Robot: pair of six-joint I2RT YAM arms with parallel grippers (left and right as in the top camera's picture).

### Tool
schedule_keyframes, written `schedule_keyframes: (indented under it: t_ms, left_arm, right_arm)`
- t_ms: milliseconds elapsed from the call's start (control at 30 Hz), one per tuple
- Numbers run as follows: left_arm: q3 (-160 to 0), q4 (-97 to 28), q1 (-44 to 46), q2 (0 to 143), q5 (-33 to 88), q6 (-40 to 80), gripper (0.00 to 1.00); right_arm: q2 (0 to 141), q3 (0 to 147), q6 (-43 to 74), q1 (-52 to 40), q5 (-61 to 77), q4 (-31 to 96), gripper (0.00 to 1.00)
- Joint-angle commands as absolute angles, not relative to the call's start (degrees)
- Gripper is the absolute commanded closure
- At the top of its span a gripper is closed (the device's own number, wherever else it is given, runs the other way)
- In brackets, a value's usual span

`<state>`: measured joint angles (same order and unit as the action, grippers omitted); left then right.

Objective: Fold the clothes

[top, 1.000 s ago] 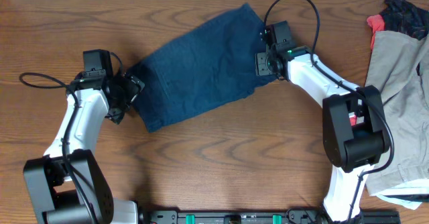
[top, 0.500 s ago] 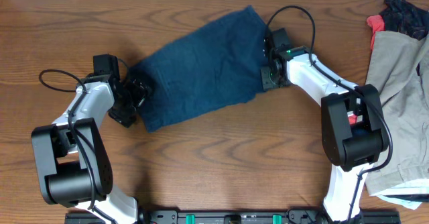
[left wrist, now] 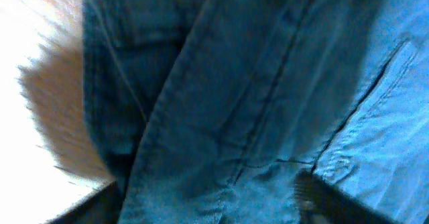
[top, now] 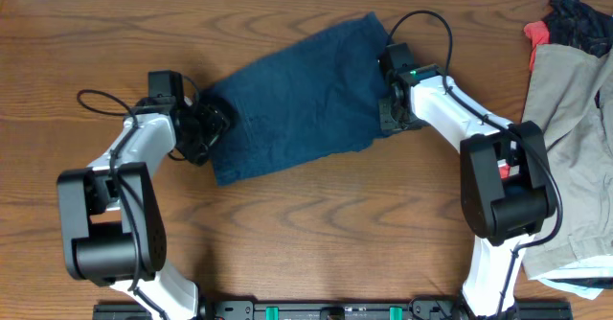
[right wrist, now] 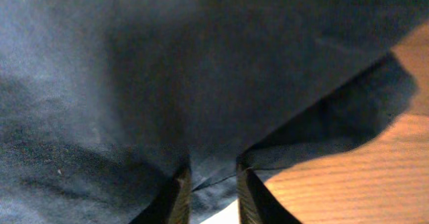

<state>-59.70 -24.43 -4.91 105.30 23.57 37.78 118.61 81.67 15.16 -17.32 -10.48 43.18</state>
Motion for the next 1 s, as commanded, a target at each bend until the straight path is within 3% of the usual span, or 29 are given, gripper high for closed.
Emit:
schedule_keyframes:
  t_ms: [0,33,200,267,367,400,600,967]
  left_arm:
    - [-58.5,-24.7,-4.0,107.9,23.6,36.4,0.74]
    - [-58.5,-24.8,-4.0,107.9,23.6,36.4,0.94]
    - [-59.6,-27.7,-4.2,107.2,24.2,30.5,0.94]
    - [-61.2,-31.1,-4.3,106.1,24.2,27.7,0.94]
    - [-64.4,-37.1,-4.3,103.1,24.2,25.0,0.94]
    - [-65.6,-39.2,-4.3,101.9,24.2,25.0,0.94]
    - [-71.8,-48.9,-4.3,93.3,24.2,25.0,0.94]
    - [-73.2,-46.5,-3.4,80.9,27.9,28.4,0.94]
  right_arm:
    - [112.7,81.8,15.1,-16.5,-12.0,42.7,0.68]
    - [111.5,81.8,15.0,-16.5,-11.9,42.4,0.66]
    - [107.7,81.8,9.2,-16.6,-3.6,39.9,0.67]
    - [107.4,81.8,6.5,-16.6,1.6,39.2,0.73]
    - [108.3,81.8,5.5,-16.6,10.0,37.9,0.94]
    - [108.7,81.8,5.5,-16.6,12.7,37.4,0.96]
    - [113.4,81.7,5.5,-19.9,22.0,35.4,0.98]
    - [122.8,81.7,7.4,-35.5,32.3,30.9,0.99]
